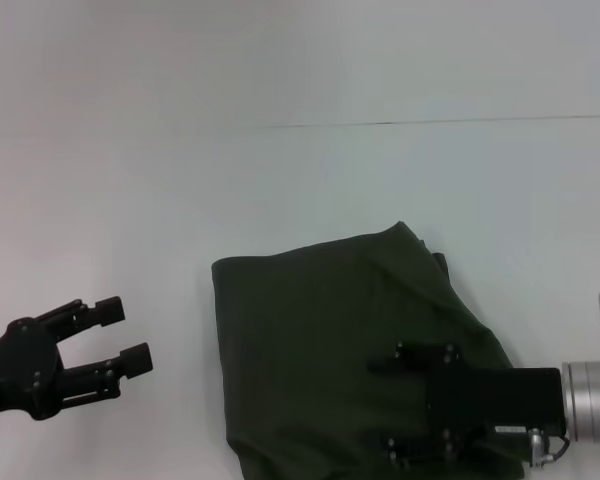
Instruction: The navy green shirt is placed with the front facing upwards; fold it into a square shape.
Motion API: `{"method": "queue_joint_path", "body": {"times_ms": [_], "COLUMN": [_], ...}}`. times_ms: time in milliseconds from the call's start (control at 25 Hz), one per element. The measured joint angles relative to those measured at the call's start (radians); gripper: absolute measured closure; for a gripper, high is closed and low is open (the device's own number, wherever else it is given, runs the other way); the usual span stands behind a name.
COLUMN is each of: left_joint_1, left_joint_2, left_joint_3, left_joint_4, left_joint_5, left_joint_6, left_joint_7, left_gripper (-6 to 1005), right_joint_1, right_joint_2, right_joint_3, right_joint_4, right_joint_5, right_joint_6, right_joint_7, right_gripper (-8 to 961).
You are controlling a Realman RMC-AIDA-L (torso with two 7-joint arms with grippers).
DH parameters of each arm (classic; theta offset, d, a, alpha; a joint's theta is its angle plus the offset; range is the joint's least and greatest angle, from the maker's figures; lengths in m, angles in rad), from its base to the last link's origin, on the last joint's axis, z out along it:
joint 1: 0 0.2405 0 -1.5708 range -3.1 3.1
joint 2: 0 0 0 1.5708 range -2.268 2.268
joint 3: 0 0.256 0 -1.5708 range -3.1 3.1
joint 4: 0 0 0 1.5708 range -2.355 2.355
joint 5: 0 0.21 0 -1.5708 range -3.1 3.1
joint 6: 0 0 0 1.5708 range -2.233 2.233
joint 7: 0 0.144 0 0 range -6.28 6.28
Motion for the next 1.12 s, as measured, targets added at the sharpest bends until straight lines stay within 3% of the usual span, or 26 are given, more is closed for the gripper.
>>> {"method": "queue_joint_path", "body": {"times_ms": [320, 560, 880, 1120], "left_joint_1": [0.007, 0.009, 0.014, 0.013], "left_joint_2": [-0.006, -0.008, -0.008, -0.008], "left_joint_3": [-0.001, 0.001, 0.000, 0.001], "left_joint_4": [-0.013, -0.013, -0.016, -0.022], "left_joint_5": [0.000, 0.000, 0.000, 0.000], "left_joint_6": [-0.007, -0.008, -0.001, -0.002], "left_joint_7": [-0.001, -0.001, 0.002, 0.003], "left_gripper": [147, 150, 154, 157], "right_joint_1": [-0.025, -0.048, -0.091, -0.083], "right_joint_2": [0.000, 0.000, -0.007, 0.000], "right_joint_3": [-0.037, -0.032, 0.105, 0.173], "right_joint_4": [0.062, 0.075, 0.026, 0.045], "right_joint_5": [-0.004, 0.003, 0.024, 0.079], "right_joint_6": [0.092, 0.090, -0.062, -0.017], "right_joint_7": [-0.064, -0.089, -0.119, -0.125], "right_gripper": [102, 104, 105, 105]}}
